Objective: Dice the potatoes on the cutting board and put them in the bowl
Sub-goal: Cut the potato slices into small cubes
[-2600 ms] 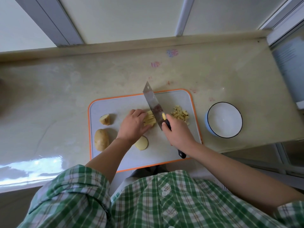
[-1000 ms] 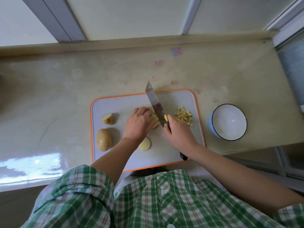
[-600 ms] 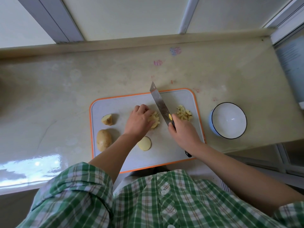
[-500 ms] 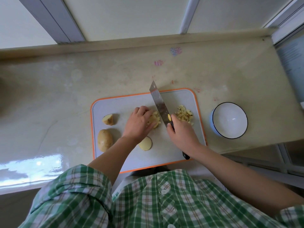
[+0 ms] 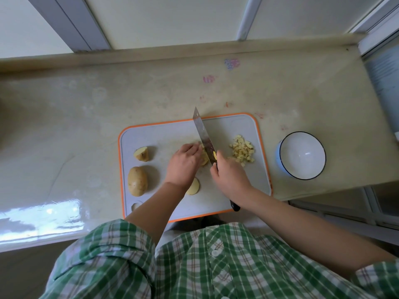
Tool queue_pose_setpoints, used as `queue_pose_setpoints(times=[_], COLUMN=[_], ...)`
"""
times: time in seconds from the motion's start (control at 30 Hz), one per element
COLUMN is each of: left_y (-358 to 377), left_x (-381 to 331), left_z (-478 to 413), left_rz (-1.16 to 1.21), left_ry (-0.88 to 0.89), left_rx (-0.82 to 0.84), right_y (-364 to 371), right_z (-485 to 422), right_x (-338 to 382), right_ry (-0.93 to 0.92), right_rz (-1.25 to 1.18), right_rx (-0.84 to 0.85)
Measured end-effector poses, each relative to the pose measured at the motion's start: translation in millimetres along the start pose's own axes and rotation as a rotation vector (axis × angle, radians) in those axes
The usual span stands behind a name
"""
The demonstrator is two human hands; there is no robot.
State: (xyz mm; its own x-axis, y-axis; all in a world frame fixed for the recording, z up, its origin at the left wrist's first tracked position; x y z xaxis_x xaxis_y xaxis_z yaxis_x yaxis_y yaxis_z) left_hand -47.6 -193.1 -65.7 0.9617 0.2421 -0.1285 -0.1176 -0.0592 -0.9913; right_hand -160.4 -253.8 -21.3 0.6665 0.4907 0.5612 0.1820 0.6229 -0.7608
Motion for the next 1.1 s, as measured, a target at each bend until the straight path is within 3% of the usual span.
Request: queue_pose_setpoints(times=[0.53, 0.83, 1.1], left_y=[-8.2, -3.0, -2.6], left_x=[3.3, 6.5, 4.9], left_z=[5.5, 11.5, 8.6], left_rz=[0.063, 0.078, 0.04], left_ry=[-0.031, -0.098, -0.094], left_rx=[-0.136, -0.034, -0.049], right_y=[-1.6, -11.0, -1.5], right_z=[-8.2, 0.4, 0.1], right_x=[-11.5, 0.5, 4.6], right_ry=[0.037, -0.018, 0.03], right_rz=[-0.116, -0.05, -0.062], right_rx=[-0.094, -0.005, 0.03])
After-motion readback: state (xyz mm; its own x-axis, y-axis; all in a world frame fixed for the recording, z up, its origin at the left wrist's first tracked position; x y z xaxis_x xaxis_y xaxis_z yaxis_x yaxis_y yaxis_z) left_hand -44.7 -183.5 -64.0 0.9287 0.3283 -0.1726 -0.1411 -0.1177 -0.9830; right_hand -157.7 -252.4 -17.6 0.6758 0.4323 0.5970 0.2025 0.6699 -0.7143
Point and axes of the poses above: each hand's wrist, its own z-axis away from the middle knuckle, its own y-axis out of the palm, x = y × z, the point moved 4 cm from there along -z, towards the middle knuckle, and after that the axes turned 11 degrees about -z, right-handed, at the moved point
